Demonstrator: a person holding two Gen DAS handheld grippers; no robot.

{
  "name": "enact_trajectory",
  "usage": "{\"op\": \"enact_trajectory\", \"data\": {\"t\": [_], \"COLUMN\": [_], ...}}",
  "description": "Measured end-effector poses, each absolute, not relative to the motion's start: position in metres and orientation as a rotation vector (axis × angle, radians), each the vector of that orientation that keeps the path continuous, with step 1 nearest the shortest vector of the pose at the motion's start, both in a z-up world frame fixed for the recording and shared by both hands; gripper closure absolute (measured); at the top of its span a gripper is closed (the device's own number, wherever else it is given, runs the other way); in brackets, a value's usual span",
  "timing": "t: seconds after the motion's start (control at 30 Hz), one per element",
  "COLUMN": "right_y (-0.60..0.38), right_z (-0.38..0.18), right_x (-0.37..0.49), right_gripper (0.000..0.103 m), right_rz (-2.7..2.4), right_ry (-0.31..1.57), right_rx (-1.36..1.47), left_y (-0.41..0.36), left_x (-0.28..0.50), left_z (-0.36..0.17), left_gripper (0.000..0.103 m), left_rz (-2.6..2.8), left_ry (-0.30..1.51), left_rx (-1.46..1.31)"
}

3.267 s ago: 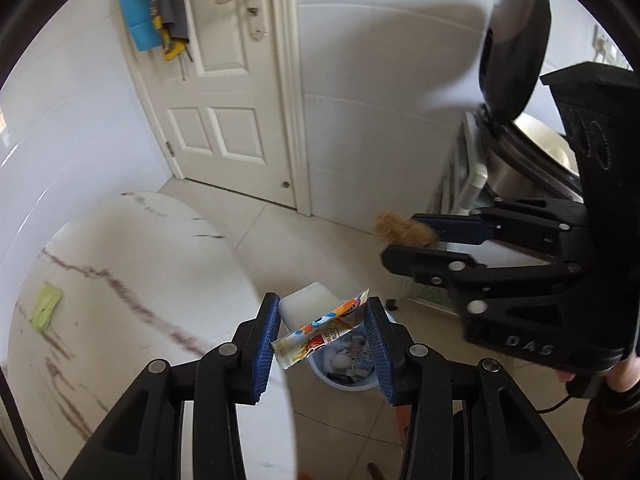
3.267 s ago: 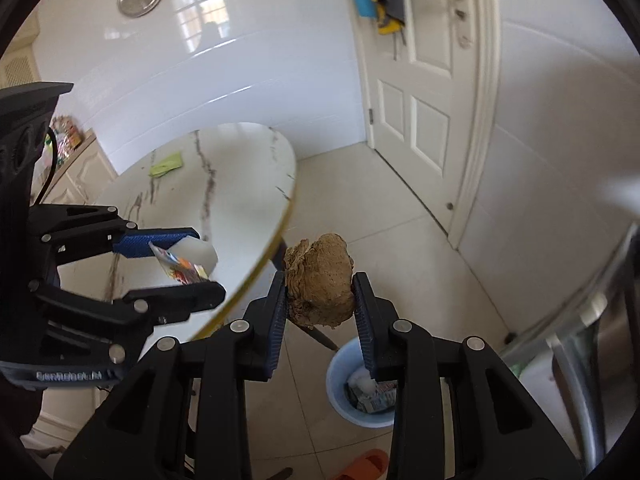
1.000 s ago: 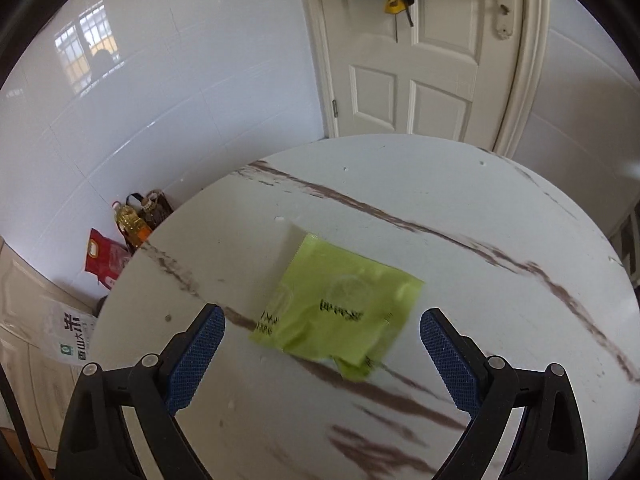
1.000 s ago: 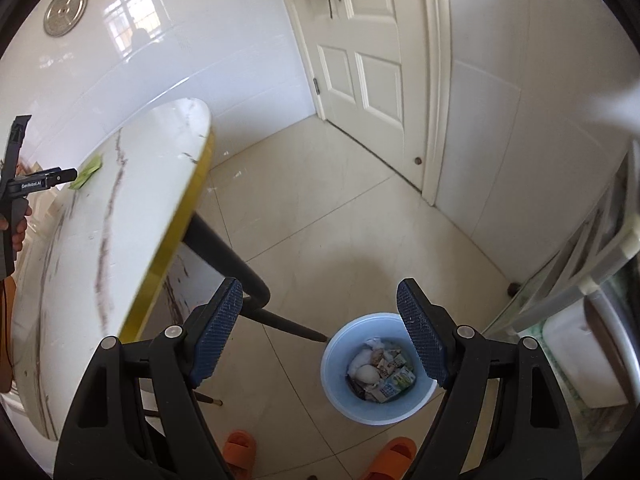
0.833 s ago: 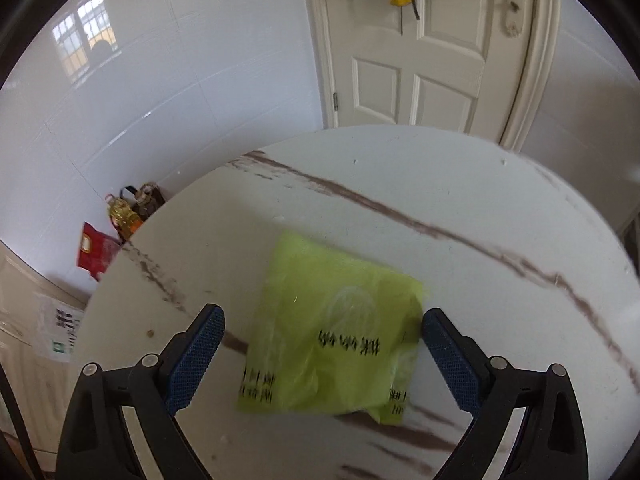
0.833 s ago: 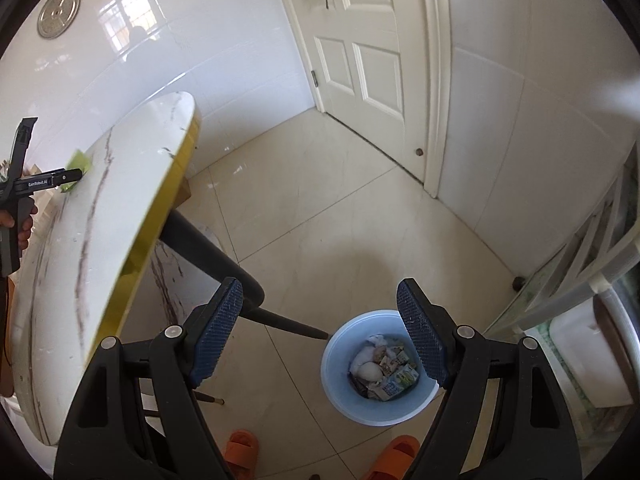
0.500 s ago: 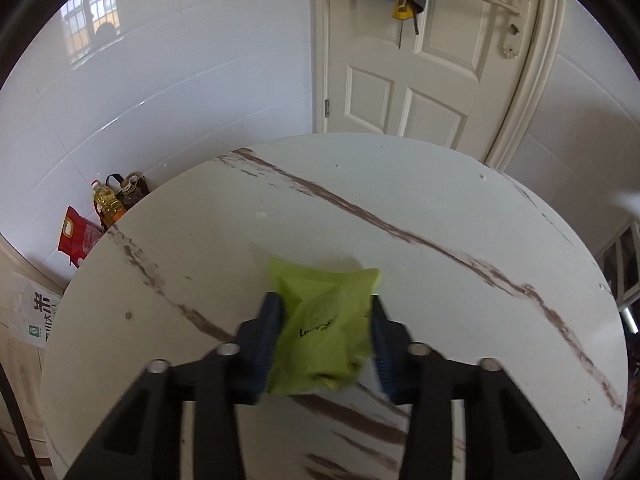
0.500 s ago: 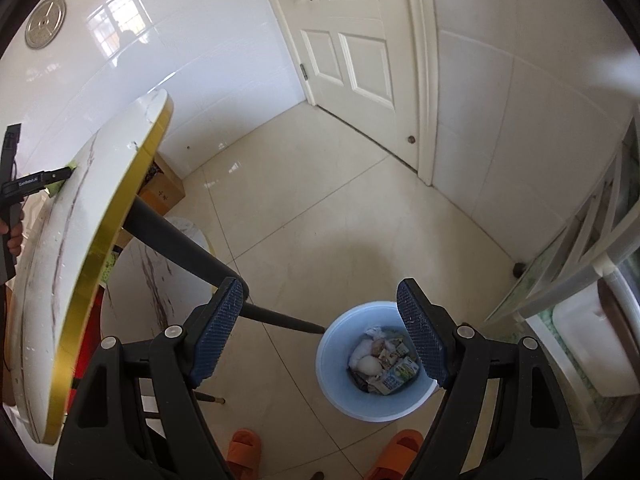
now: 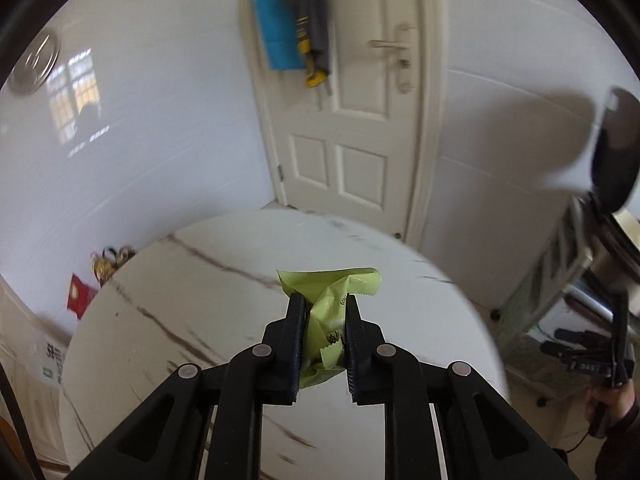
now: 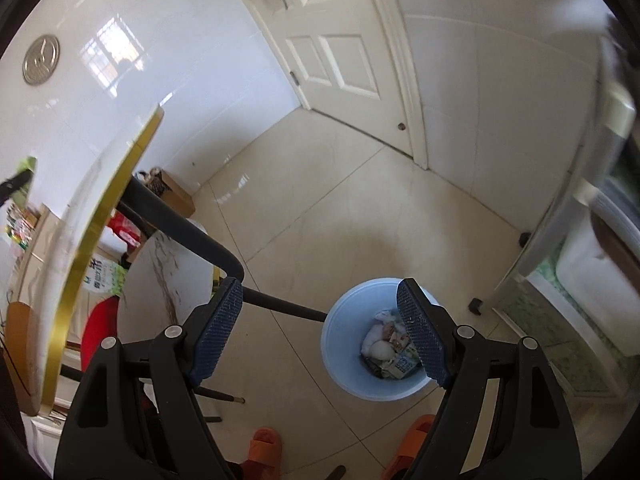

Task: Collect trash
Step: 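Carry the green packet over the blue bucket and open the left tool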

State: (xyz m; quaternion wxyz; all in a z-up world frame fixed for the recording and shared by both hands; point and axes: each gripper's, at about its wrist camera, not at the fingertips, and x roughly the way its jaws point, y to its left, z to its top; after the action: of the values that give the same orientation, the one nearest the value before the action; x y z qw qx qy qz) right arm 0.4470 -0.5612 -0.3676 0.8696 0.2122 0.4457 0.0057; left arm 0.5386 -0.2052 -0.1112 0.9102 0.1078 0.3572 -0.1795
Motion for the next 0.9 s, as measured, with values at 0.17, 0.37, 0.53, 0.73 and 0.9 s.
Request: {"op": "enact_trajectory", "data": {"t": [0.17, 0.37, 0.53, 0.73, 0.9], "right_y": [-0.594, -0.62, -0.632, -0.644, -0.641], "right_z": [-0.357, -0.374, -0.422, -0.527, -0.625], "right_x": [0.407, 0.387, 0.396, 0.427, 0.448], "right_gripper": [0.025, 0.022, 0.022, 0.023, 0.031], "right_rz": [-0.022, -0.06, -0.081, -0.155, -0.209], "right_ry": [0.875, 0.861, 0.907, 1.081, 1.267], "right_rx": [0.493, 0.542, 0.574, 0.619, 0.633], "left_y": [-0.303, -0.401, -0.441, -0.459, -0.468], "left_x": [0.465, 0.447, 0.48, 0.53, 0.567], "left_z": [-0.109, -0.193, -0.292, -0.409, -0.492], "left_gripper": [0.089, 0.089, 0.089, 0.089, 0.089], "left_rz": [-0.473, -0.536, -0.495, -0.455, -0.42], "left_ry": [0.674, 0.801, 0.948, 1.112, 1.216], "left_rx": [0.33, 0.391, 0.465, 0.5, 0.543]}}
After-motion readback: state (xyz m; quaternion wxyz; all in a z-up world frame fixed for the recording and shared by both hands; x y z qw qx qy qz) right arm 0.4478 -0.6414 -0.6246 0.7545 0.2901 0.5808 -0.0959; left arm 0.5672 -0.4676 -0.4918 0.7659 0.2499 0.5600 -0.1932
